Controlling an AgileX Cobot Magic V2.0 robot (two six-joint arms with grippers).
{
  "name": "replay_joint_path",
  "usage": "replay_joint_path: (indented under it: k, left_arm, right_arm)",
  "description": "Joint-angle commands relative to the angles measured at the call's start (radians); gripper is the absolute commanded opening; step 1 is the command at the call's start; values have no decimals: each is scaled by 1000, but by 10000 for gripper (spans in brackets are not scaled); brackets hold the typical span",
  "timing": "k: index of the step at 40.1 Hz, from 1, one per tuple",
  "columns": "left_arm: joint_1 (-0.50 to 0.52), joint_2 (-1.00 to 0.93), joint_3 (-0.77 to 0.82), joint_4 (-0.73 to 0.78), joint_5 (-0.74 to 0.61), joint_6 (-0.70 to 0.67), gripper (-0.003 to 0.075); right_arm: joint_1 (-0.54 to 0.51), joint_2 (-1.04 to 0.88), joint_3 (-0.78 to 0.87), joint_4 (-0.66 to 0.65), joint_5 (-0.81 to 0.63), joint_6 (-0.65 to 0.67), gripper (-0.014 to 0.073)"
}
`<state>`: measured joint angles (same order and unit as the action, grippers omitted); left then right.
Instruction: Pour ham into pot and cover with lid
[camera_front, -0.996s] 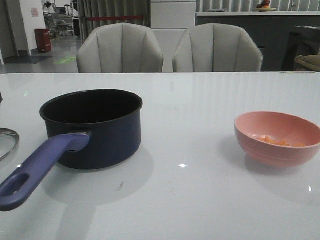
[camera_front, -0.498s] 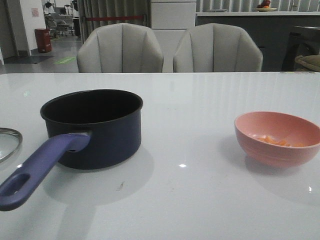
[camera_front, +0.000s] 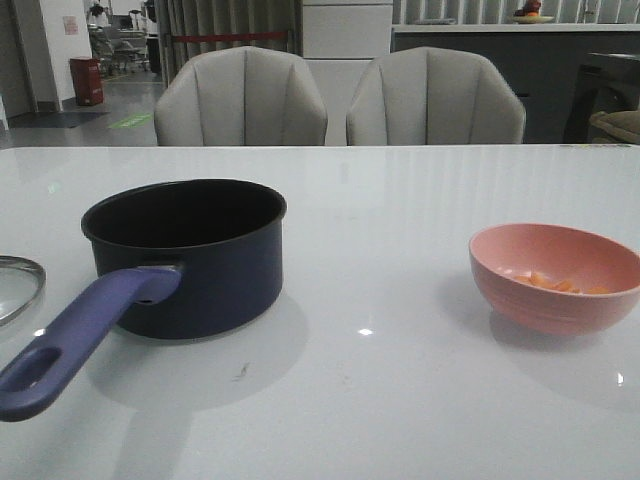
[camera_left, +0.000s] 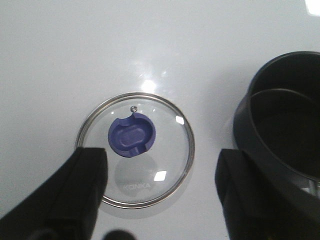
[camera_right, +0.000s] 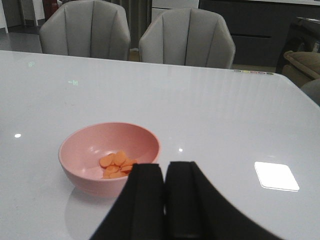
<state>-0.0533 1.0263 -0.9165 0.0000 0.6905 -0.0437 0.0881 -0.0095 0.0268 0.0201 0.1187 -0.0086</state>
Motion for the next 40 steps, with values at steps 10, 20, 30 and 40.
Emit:
replay_joint_path:
  k: [10,20,30,40]
  left_arm:
    - [-63,-431,198,13,-198,-2,455]
    - [-234,-582,340,112,-317,-2,455]
    - [-256,-784,460,112,-425,-82,455]
    - [-256,-976,569,124,-474,-82,455]
  right_arm:
    - [0,-20,-5,-12,-85,-3,146]
    - [0,-20,-5,-12,-85,-3,146]
    - [0,-20,-5,-12,-85,-3,146]
    - [0,-20,-5,-12,-89,-3,146]
